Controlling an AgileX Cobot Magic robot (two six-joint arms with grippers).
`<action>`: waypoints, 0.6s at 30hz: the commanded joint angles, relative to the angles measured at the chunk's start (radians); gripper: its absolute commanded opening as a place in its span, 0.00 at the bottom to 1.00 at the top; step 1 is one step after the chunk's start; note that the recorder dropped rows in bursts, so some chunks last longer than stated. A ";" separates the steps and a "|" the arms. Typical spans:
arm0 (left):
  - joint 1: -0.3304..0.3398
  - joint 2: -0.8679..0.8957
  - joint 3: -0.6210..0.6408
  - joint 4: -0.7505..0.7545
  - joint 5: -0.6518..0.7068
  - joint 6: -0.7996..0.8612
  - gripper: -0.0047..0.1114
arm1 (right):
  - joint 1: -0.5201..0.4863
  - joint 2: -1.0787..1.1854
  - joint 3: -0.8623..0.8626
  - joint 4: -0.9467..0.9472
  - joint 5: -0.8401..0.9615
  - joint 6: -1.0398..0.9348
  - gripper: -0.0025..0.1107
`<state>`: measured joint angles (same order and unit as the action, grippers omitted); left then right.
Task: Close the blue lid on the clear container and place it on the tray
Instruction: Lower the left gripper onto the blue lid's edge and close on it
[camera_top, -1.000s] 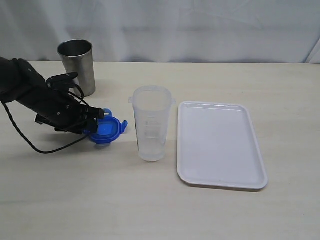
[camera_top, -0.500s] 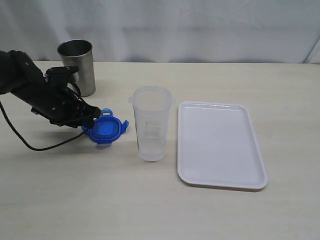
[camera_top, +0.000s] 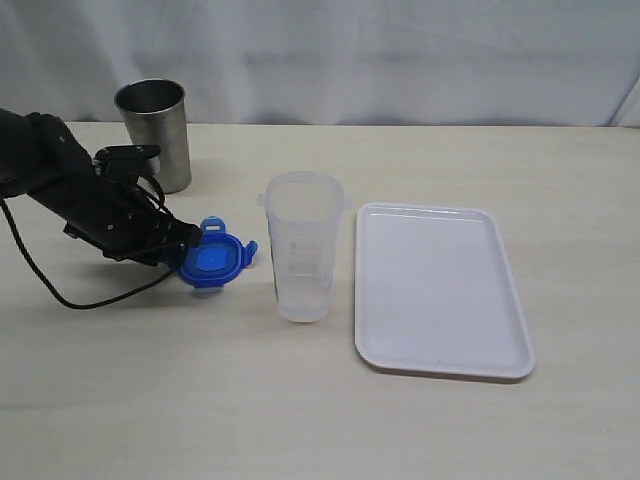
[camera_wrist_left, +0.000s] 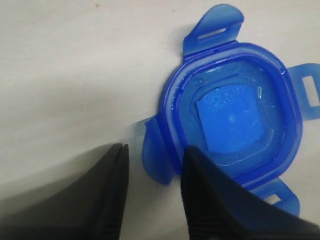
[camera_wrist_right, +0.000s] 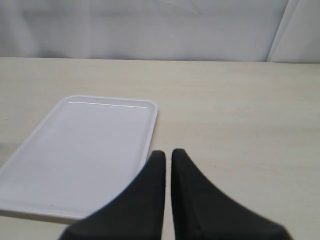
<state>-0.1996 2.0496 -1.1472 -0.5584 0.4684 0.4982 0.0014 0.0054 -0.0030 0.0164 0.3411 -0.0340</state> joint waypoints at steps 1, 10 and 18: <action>-0.005 0.000 -0.003 -0.002 -0.021 -0.009 0.30 | 0.001 -0.005 0.003 0.002 0.002 0.005 0.06; -0.005 0.000 -0.003 -0.026 -0.043 -0.005 0.30 | 0.001 -0.005 0.003 0.002 0.002 0.005 0.06; -0.005 0.012 -0.003 -0.029 -0.041 0.000 0.30 | 0.001 -0.005 0.003 0.002 0.002 0.005 0.06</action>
<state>-0.1996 2.0545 -1.1472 -0.5796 0.4370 0.4980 0.0014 0.0054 -0.0030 0.0164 0.3411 -0.0340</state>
